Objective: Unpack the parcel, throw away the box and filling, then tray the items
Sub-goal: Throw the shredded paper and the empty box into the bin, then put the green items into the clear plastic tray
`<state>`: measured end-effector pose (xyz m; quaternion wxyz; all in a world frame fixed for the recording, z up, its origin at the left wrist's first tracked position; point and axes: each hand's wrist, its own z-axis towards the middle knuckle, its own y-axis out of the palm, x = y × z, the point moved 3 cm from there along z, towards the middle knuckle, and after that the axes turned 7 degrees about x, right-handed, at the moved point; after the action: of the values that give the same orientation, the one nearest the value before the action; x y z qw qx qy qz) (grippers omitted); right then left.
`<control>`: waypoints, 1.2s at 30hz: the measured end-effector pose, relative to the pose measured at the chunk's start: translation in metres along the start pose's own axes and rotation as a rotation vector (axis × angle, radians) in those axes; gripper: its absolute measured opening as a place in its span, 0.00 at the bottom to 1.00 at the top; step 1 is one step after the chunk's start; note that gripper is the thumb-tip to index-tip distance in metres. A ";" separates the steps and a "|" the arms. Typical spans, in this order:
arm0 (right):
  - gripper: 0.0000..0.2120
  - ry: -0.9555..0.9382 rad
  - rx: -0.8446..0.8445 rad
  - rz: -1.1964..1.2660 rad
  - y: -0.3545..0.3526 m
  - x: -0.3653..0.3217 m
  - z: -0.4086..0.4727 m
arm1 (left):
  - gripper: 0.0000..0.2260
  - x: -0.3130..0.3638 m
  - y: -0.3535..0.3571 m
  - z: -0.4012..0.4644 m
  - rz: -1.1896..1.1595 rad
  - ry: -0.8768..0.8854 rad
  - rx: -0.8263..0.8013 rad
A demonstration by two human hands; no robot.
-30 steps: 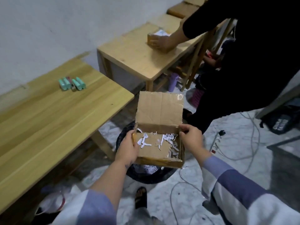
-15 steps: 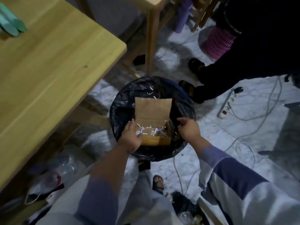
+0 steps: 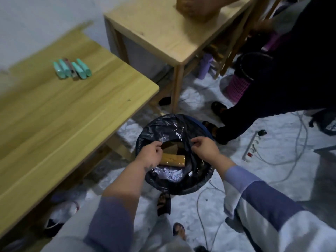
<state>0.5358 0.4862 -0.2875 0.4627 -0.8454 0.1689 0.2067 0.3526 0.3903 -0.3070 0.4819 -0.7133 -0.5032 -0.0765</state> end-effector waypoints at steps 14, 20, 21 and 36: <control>0.15 -0.429 0.024 -0.042 -0.037 -0.171 -0.090 | 0.14 -0.012 -0.165 -0.110 -0.078 0.079 0.382; 0.15 -0.501 0.012 -0.063 -0.007 -0.256 -0.077 | 0.16 -0.053 -0.251 -0.100 0.068 0.024 0.485; 0.15 -0.508 0.015 -0.073 0.000 -0.271 -0.071 | 0.16 -0.061 -0.266 -0.096 0.085 0.022 0.500; 0.20 -0.424 0.160 -0.152 0.102 -0.417 0.029 | 0.27 -0.187 -0.420 -0.006 0.247 -0.180 0.798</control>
<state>0.1236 0.4975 -0.1633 0.5678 -0.7540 0.0197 0.3298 -0.0678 0.2778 -0.1589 0.6797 -0.5296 -0.4443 0.2450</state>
